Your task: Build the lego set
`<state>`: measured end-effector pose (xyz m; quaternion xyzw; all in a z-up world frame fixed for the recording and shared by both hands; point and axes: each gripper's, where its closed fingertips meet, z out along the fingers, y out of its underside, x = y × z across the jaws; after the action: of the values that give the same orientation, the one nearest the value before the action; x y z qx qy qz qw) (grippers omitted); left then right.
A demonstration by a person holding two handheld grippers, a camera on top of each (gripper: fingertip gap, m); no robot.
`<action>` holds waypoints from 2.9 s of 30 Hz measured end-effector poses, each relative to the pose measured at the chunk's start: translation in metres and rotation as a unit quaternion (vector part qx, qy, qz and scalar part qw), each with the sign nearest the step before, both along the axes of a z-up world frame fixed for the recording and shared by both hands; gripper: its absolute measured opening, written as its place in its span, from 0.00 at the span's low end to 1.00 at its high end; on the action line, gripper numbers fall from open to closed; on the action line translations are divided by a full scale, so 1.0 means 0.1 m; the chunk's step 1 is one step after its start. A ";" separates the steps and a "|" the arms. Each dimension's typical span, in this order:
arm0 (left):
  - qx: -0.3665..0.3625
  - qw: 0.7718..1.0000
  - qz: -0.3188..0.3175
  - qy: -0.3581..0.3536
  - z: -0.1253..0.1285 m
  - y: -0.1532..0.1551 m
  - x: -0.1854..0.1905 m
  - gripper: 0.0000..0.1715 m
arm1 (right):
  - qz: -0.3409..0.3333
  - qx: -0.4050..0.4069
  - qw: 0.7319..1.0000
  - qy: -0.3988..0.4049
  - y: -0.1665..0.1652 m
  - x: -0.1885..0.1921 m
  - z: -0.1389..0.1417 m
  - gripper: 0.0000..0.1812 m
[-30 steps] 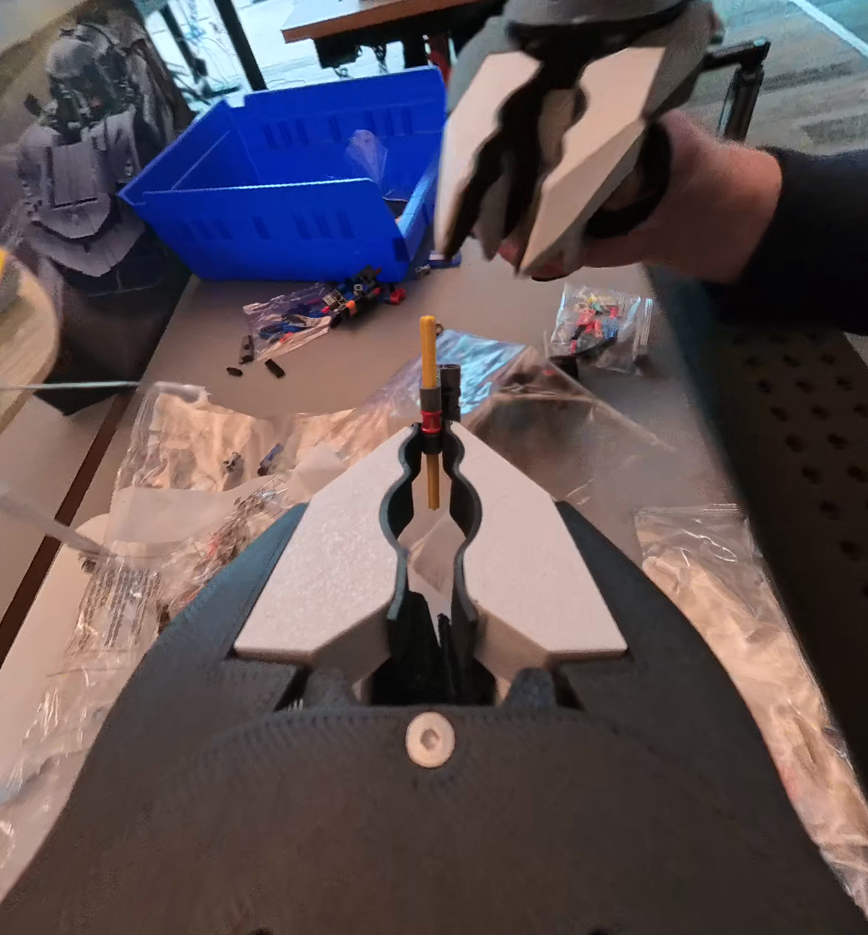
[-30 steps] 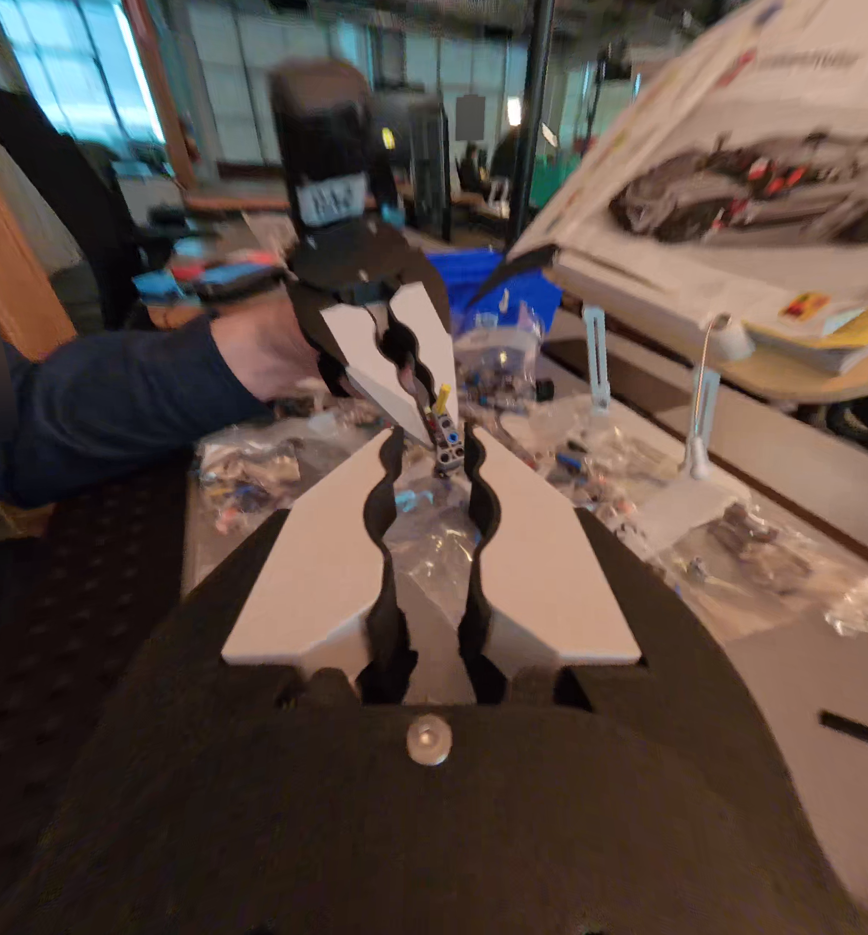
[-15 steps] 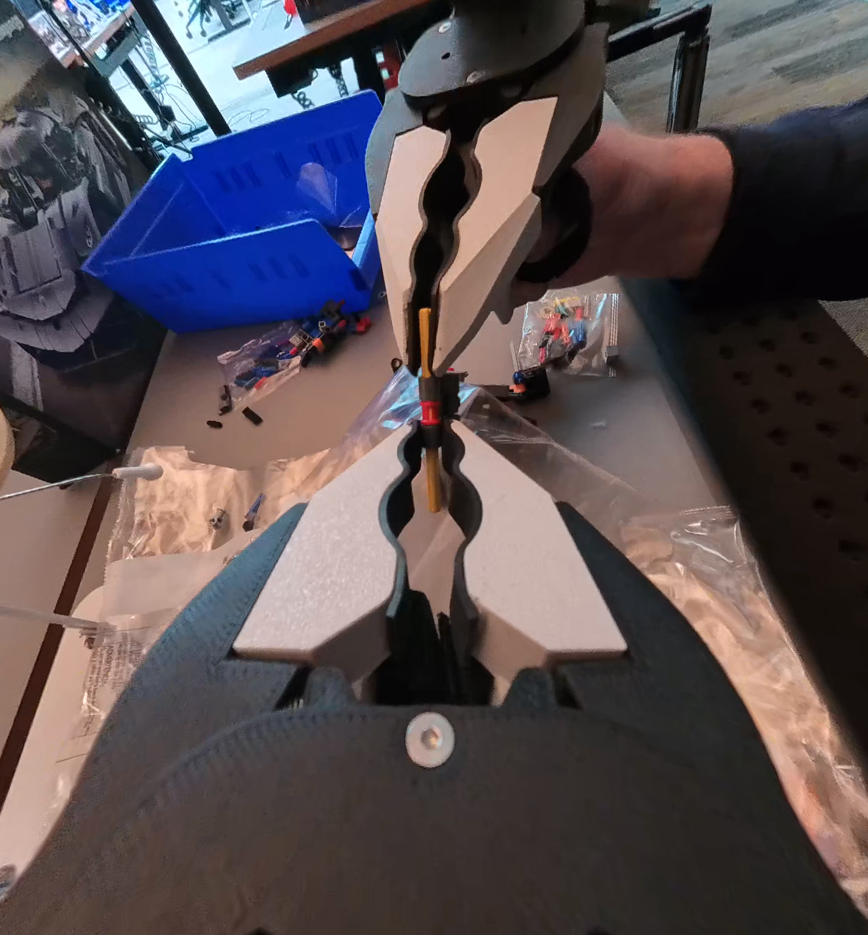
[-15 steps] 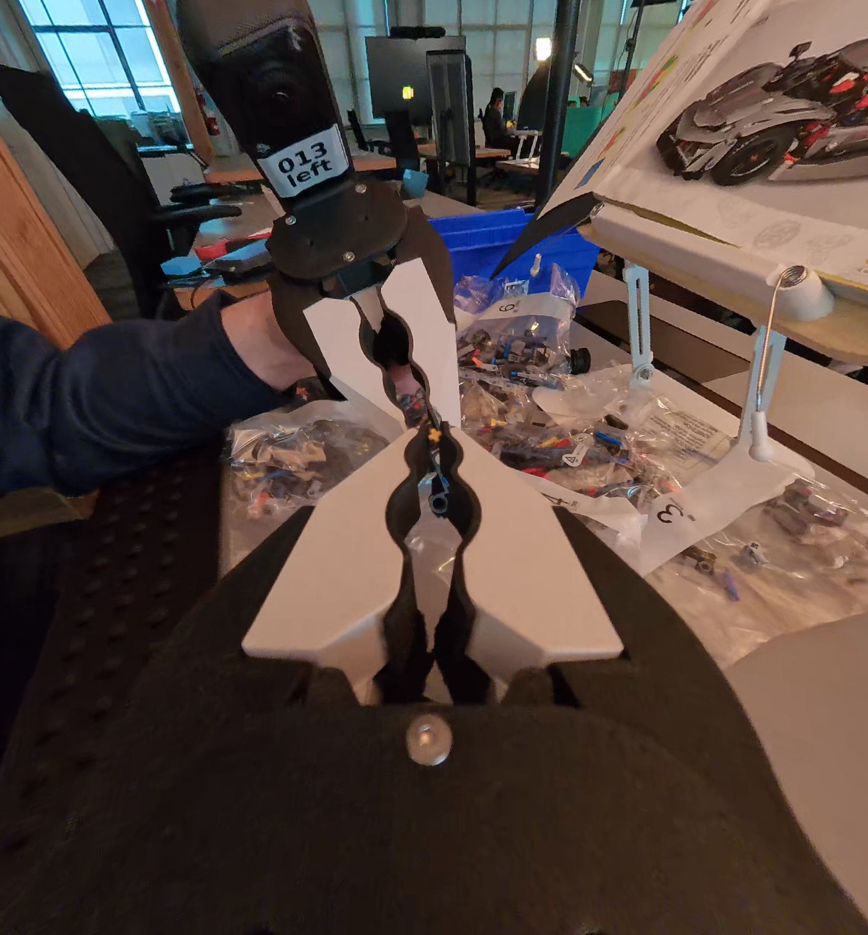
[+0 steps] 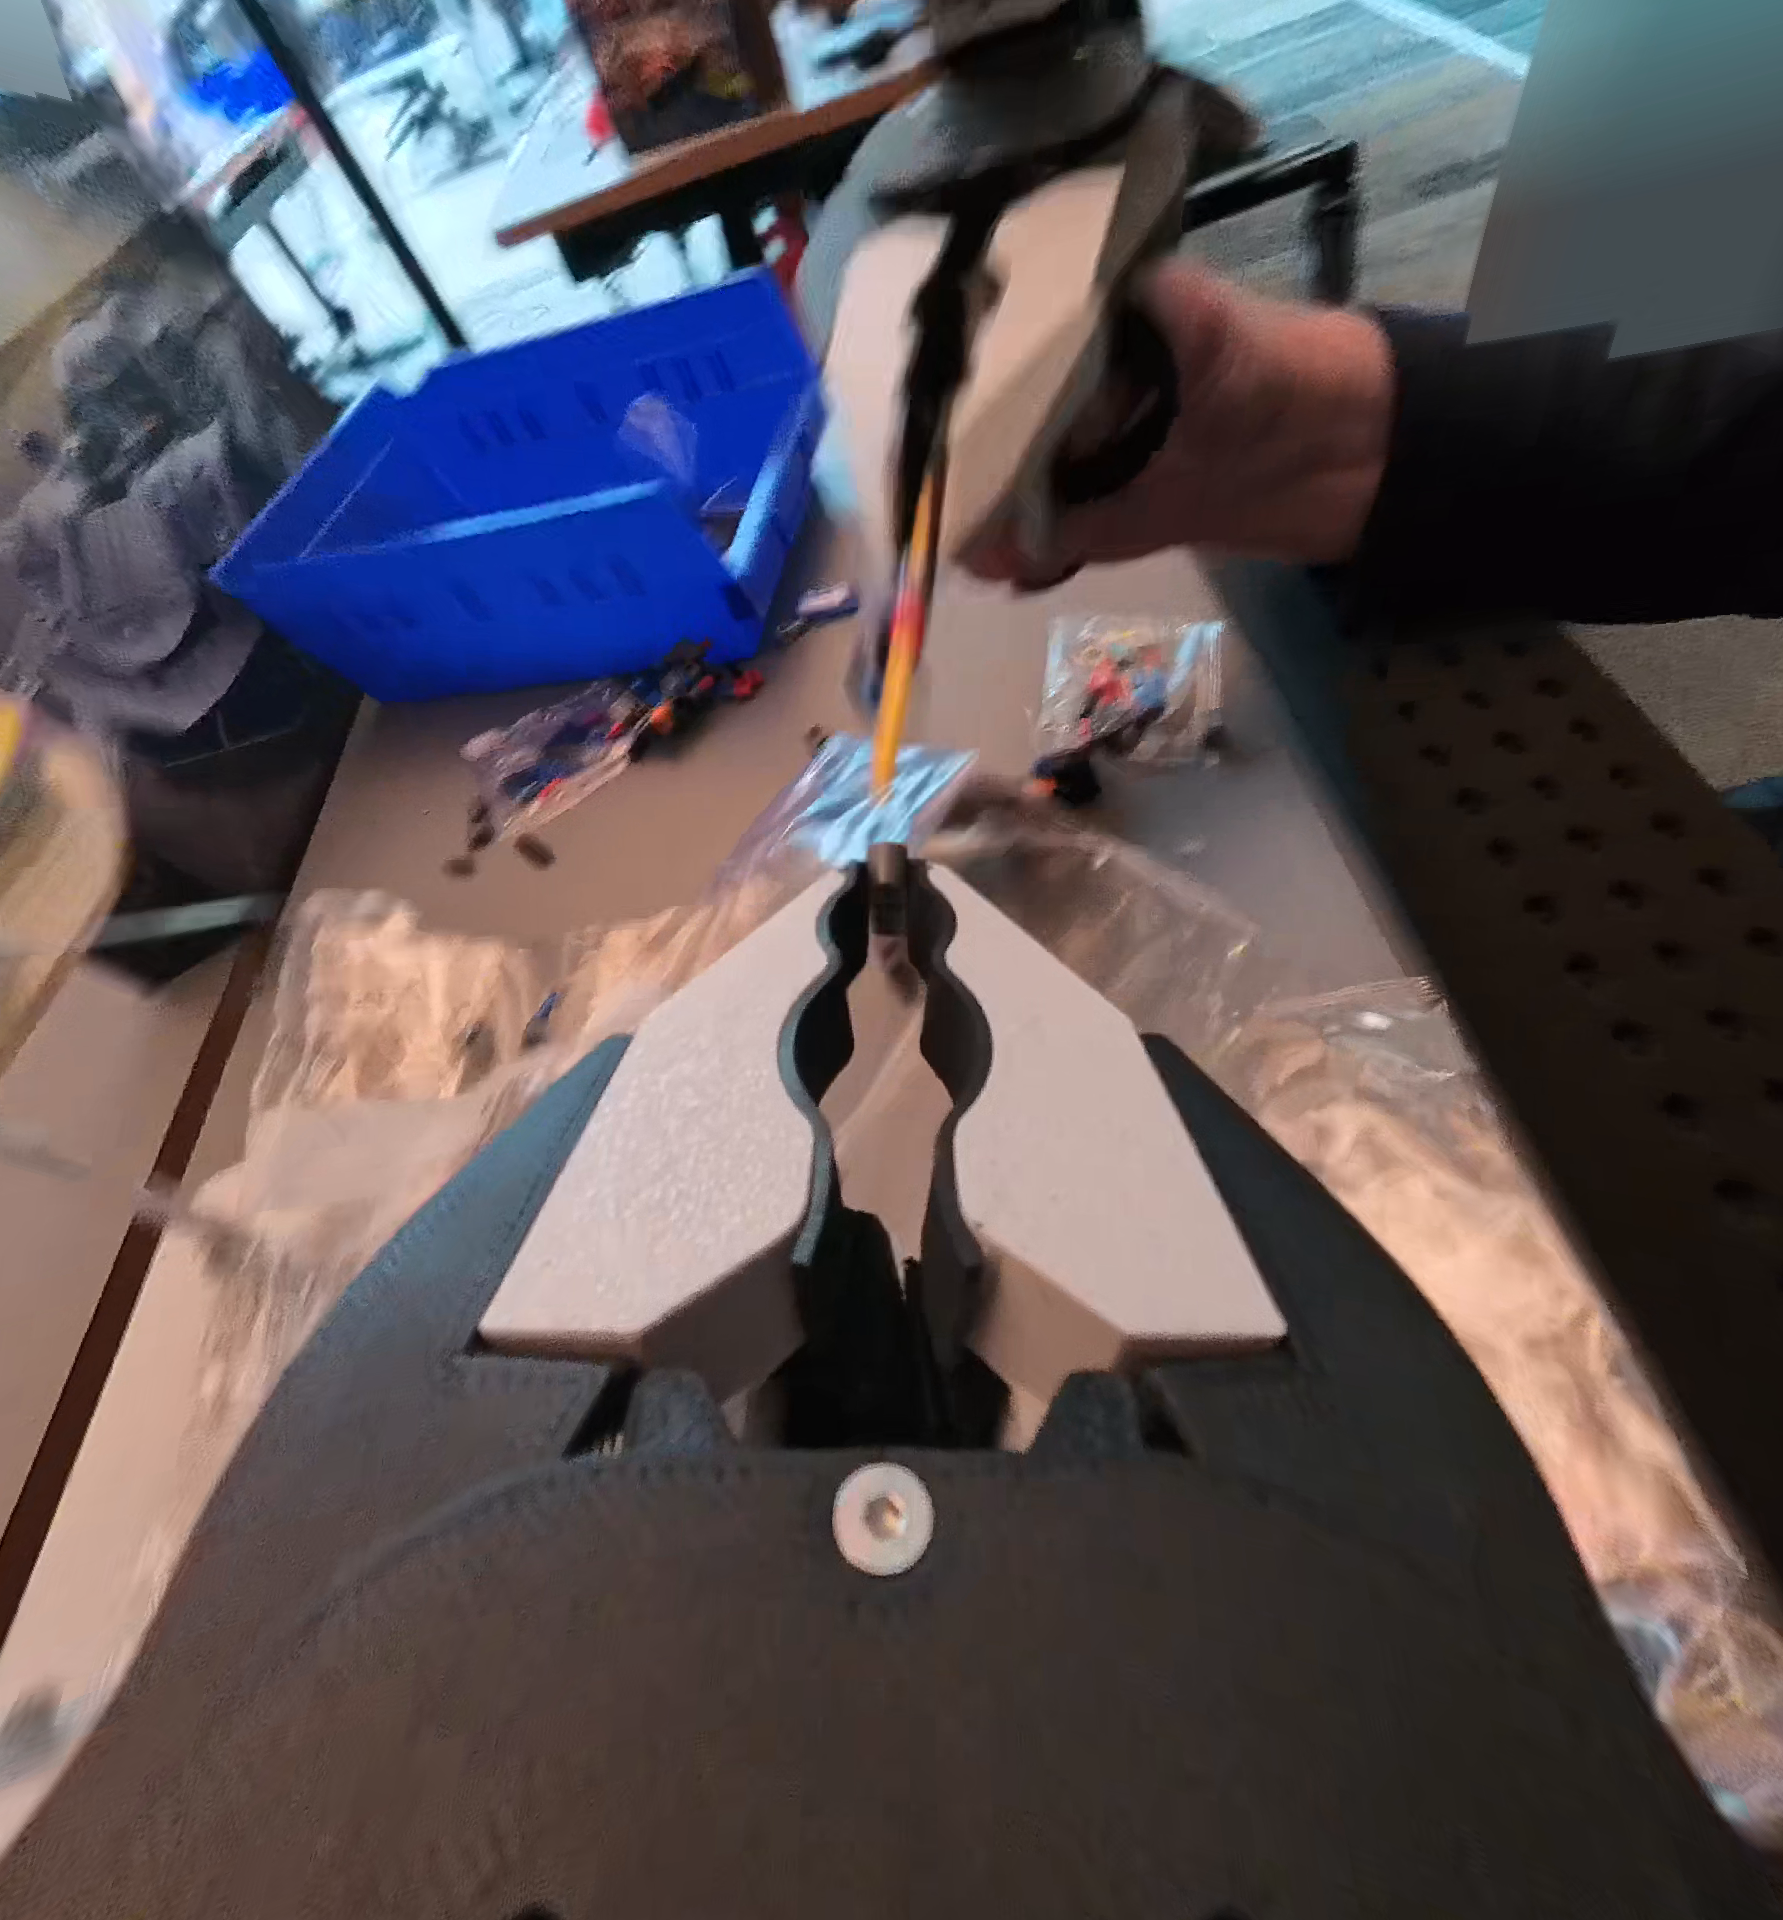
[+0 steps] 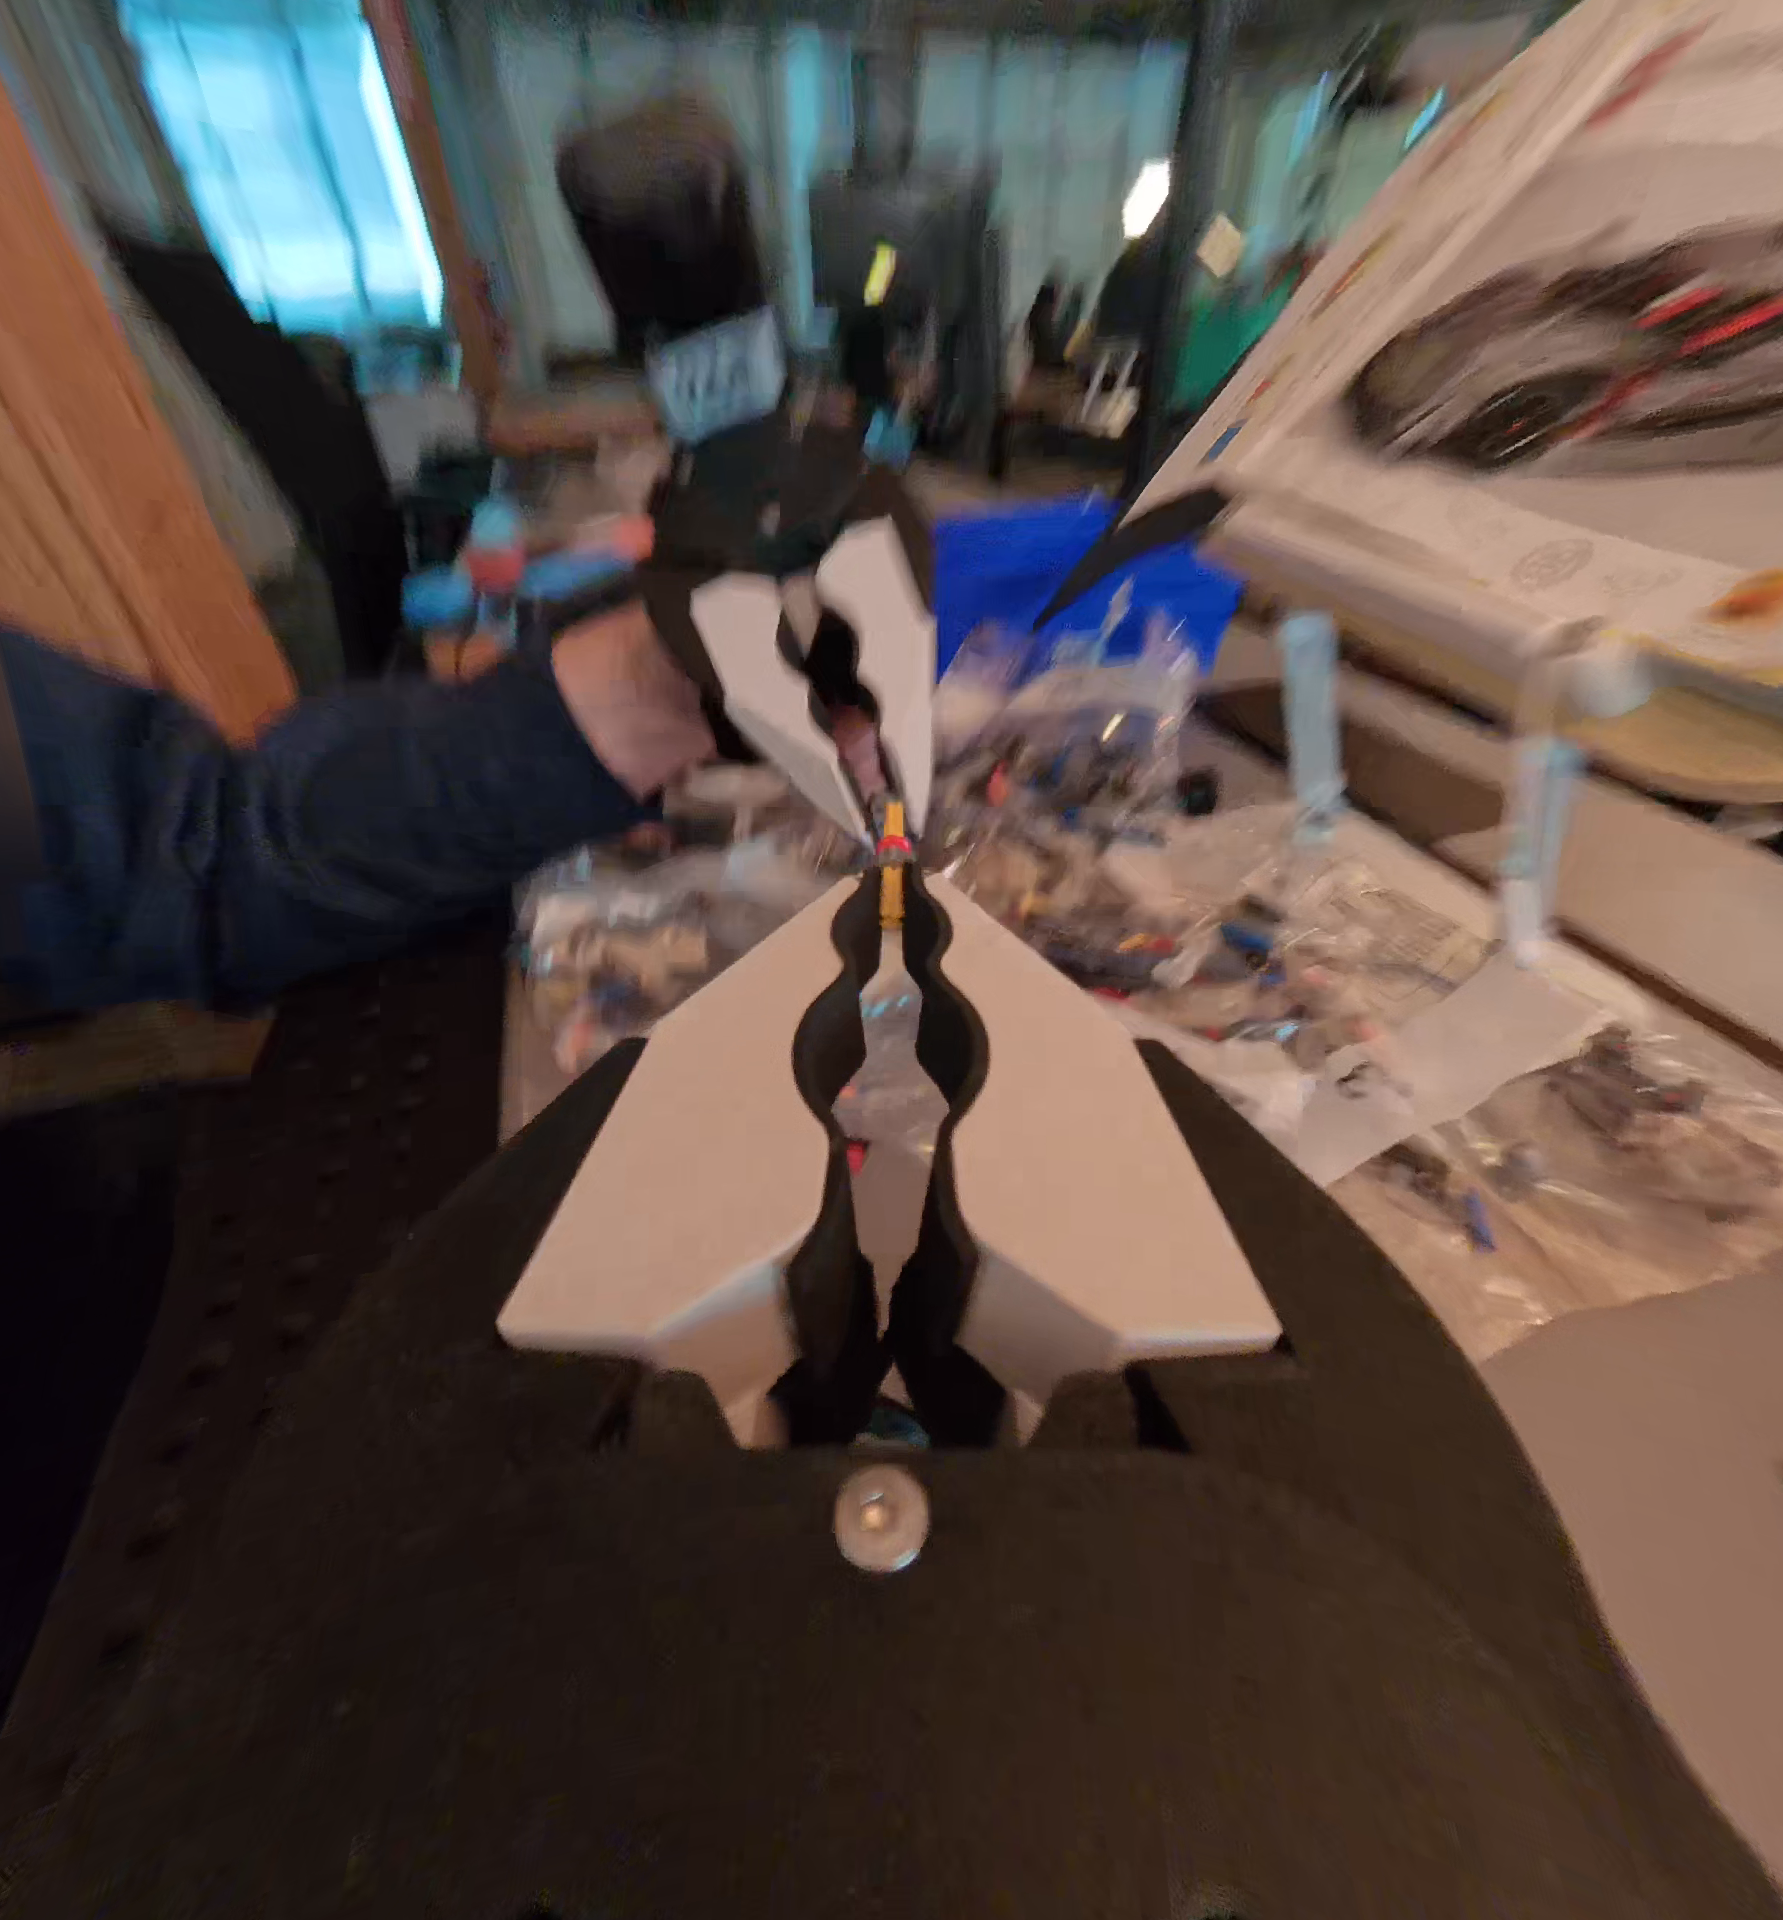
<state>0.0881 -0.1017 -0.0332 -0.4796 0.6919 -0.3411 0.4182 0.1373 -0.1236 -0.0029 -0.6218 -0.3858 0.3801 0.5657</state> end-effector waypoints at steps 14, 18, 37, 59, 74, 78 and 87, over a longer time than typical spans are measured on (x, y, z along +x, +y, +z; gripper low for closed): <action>-0.053 0.998 0.017 -0.032 0.03 0.16 -0.09 0.04 | 0.016 -0.026 1.000 -0.008 -0.02 0.19 -0.11 0.01; -0.088 0.994 0.015 -0.062 0.10 0.21 -0.14 0.04 | 0.071 -0.027 0.997 0.011 -0.24 0.27 -0.05 0.01; -0.150 0.986 -0.055 0.045 -0.21 -0.20 0.01 0.04 | 0.040 -0.041 0.998 0.021 -0.12 0.43 -0.11 0.01; -0.029 0.998 -0.036 0.045 -0.30 -0.29 0.46 0.02 | 0.055 -0.039 0.996 -0.052 -0.09 -0.01 -0.37 0.01; 0.015 0.998 -0.034 0.054 -0.29 -0.31 0.45 0.02 | 0.021 0.023 0.991 -0.133 -0.06 -0.10 -0.48 0.04; 0.029 0.997 -0.040 0.066 -0.33 -0.32 0.42 0.02 | 0.034 0.010 0.990 -0.139 -0.09 -0.13 -0.50 0.02; 0.017 0.998 -0.054 0.040 -0.22 -0.36 0.37 0.02 | 0.059 -0.025 0.995 -0.074 -0.13 -0.17 -0.37 0.02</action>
<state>0.1251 -0.1379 -0.0554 -0.4475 0.7389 -0.3320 0.3788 0.1204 -0.1370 -0.0400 -0.6383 -0.4529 0.3758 0.4963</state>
